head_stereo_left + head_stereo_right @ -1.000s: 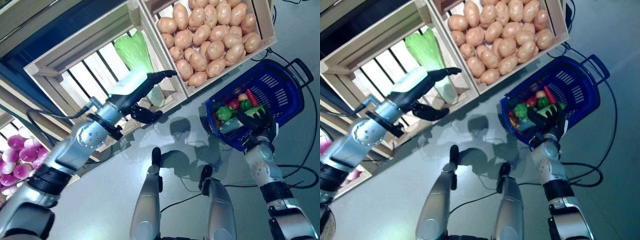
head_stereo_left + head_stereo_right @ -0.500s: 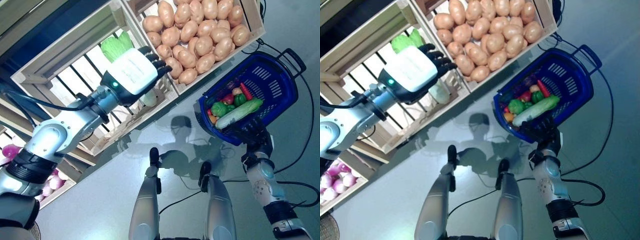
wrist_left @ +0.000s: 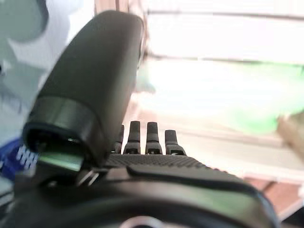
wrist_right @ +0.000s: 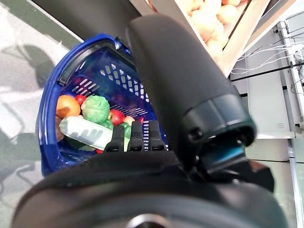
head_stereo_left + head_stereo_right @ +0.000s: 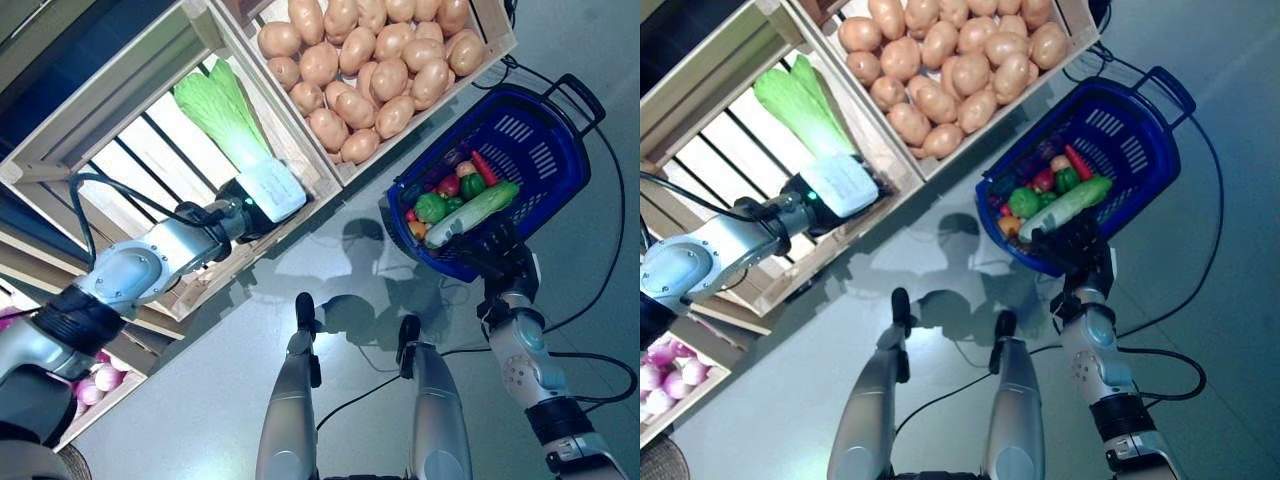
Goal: Put vegetables into the basket
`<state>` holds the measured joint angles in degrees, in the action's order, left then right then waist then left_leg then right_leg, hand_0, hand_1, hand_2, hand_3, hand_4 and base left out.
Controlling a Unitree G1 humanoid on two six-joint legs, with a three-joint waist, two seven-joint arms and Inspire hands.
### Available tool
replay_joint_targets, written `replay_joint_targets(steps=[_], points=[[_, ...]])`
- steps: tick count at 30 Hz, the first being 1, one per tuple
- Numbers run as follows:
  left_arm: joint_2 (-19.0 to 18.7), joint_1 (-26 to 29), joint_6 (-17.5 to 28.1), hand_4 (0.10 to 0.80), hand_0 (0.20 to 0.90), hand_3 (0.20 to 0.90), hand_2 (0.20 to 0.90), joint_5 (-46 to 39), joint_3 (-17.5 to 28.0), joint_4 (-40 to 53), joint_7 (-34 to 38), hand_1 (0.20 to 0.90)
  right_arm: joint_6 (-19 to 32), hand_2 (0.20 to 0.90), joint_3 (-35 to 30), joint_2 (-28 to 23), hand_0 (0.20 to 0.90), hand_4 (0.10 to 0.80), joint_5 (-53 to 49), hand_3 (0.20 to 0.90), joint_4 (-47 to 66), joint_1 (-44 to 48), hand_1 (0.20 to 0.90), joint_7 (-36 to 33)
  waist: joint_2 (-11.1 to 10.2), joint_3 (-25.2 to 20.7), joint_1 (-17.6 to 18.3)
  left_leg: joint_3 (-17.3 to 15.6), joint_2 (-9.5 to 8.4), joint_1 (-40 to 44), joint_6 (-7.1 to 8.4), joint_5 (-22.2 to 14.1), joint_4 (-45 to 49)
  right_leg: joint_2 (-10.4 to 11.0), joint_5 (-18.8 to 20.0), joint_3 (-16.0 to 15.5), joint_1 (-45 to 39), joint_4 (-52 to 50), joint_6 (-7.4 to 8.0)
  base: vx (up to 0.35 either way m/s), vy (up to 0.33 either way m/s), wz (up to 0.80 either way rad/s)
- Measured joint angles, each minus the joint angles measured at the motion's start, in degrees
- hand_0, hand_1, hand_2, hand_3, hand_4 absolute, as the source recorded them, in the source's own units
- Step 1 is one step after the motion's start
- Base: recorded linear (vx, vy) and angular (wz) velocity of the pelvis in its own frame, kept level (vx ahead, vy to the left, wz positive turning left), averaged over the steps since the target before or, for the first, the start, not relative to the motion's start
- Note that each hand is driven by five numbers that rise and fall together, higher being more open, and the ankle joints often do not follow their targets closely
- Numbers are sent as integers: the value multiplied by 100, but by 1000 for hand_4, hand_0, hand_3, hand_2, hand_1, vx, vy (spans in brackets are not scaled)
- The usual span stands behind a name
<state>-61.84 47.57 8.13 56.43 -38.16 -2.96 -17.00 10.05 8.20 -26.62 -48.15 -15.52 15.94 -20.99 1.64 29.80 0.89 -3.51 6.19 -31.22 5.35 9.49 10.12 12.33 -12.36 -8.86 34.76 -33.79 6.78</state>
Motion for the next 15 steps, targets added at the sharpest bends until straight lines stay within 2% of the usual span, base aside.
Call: replay_joint_targets(steps=[11, 14, 15], points=[[-3, -1, -382, 800, 900, 900, 900, 37, -90, -173, -391, 900, 0, 900, 0, -87, 900, 800, 29, 900, 15, 28, 900, -1, 0, 0, -23, -9, 0, -6, 0, 10, -63, 7, 1, -18, 13, 48, 2, 0, 0, 0], [-4, 1, -522, 800, 900, 900, 900, 316, -89, -272, -188, 900, 1, 900, -1, -132, 900, 800, 49, 900, 15, 33, 900, -2, 0, 0, -18, -11, 1, -15, 0, 10, -71, 7, 1, -22, 23, 60, 2, 0, 0, 0], [-3, 1, -568, 800, 900, 900, 900, 409, -94, -477, 150, 900, 2, 900, 0, -148, 900, 800, 48, 900, 15, 33, 900, -1, 0, 0, -11, -14, 2, -22, 1, 10, -71, 6, 1, -21, 34, 58, 2, 0, 0, 0]])
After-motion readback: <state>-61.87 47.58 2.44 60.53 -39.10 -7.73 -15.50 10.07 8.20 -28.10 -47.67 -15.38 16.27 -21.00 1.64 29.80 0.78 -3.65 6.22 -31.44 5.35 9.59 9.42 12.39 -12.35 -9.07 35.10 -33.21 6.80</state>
